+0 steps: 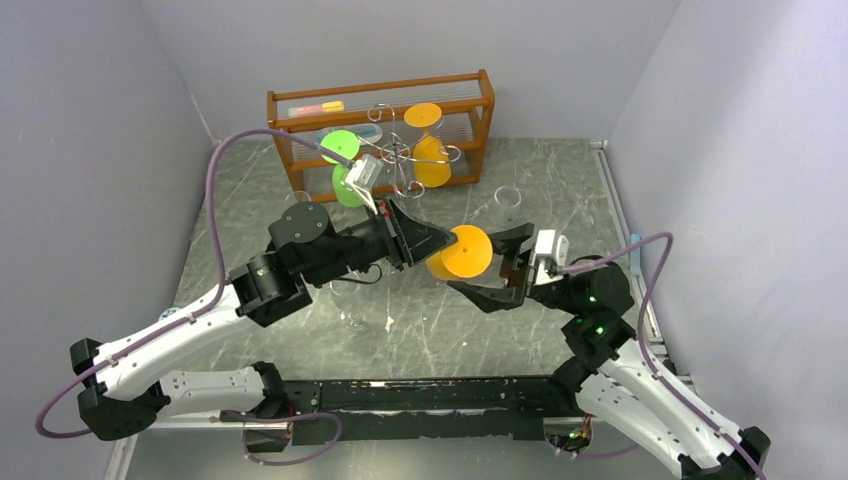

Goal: Place the wine glass upside down on the wine glass rack

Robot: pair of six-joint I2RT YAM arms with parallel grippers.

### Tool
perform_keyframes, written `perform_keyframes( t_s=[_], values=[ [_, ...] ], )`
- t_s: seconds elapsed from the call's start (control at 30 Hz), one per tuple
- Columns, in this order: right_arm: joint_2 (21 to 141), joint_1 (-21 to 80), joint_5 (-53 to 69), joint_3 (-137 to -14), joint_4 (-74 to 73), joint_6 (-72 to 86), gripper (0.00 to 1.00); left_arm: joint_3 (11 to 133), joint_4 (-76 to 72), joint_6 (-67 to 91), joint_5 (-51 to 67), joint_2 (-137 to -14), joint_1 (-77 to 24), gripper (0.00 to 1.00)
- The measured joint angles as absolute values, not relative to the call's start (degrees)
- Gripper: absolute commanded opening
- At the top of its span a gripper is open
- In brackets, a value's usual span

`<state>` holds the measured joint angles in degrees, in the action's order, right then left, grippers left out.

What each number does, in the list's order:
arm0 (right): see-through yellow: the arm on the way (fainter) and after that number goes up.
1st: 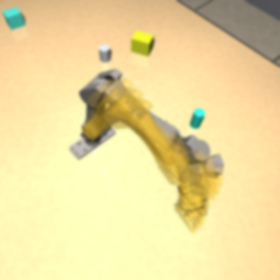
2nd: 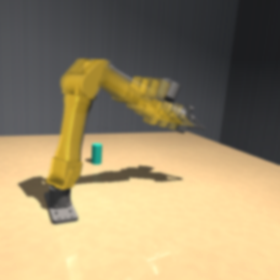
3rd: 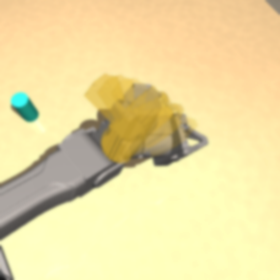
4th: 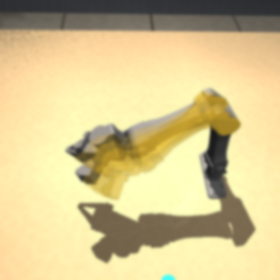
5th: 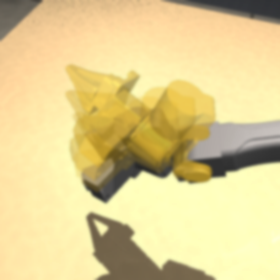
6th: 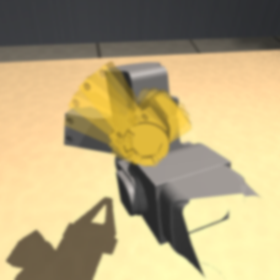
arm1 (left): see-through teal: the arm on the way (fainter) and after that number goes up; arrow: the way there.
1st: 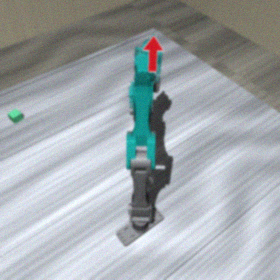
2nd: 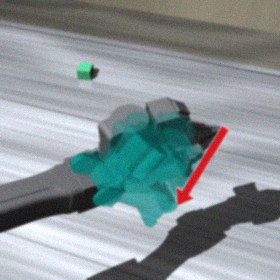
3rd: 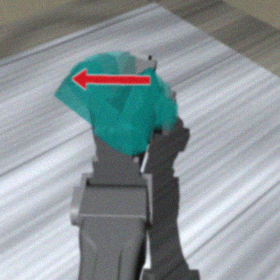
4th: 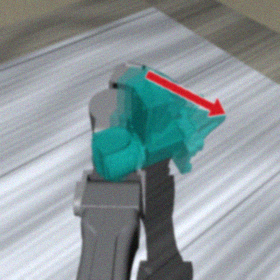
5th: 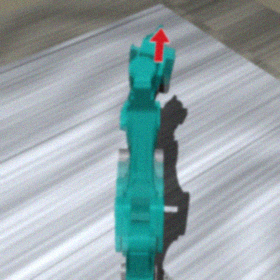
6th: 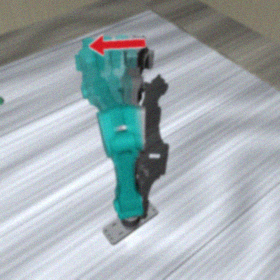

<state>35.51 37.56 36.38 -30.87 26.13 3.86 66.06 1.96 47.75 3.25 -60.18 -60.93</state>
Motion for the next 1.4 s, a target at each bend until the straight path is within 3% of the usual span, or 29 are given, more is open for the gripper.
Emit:
perform_keyframes(
  t_s=[0.17, 0.6, 0.93, 1.07, 1.4],
  values=[
    [30.2, 37.6, 34.0, -31.8, 25.8, 5.2, 0.85, 73.8, 4.3, 43.9, 3.1, -61.6, -60.9, 0.05],
    [21.8, 37.6, 20.1, -29.9, 23.5, 9.1, 0.85, 85.0, 4.6, 35.0, -4.1, -61.4, -58.9, 0.05],
    [20.9, 37.6, 16.7, -28.8, 23.5, 11.8, 0.85, 91.6, 5.9, 28.1, -13.0, -63.7, -56.4, 0.05],
    [20.8, 37.6, 16.6, -28.3, 23.4, 12.7, 0.85, 93.4, 6.2, 27.4, -12.7, -66.6, -50.9, 0.05],
    [19.8, 37.6, 16.4, -27.7, 23.5, 14.1, 0.85, 96.0, 3.0, 30.9, 3.6, -77.1, -30.0, 0.05]
  ],
)
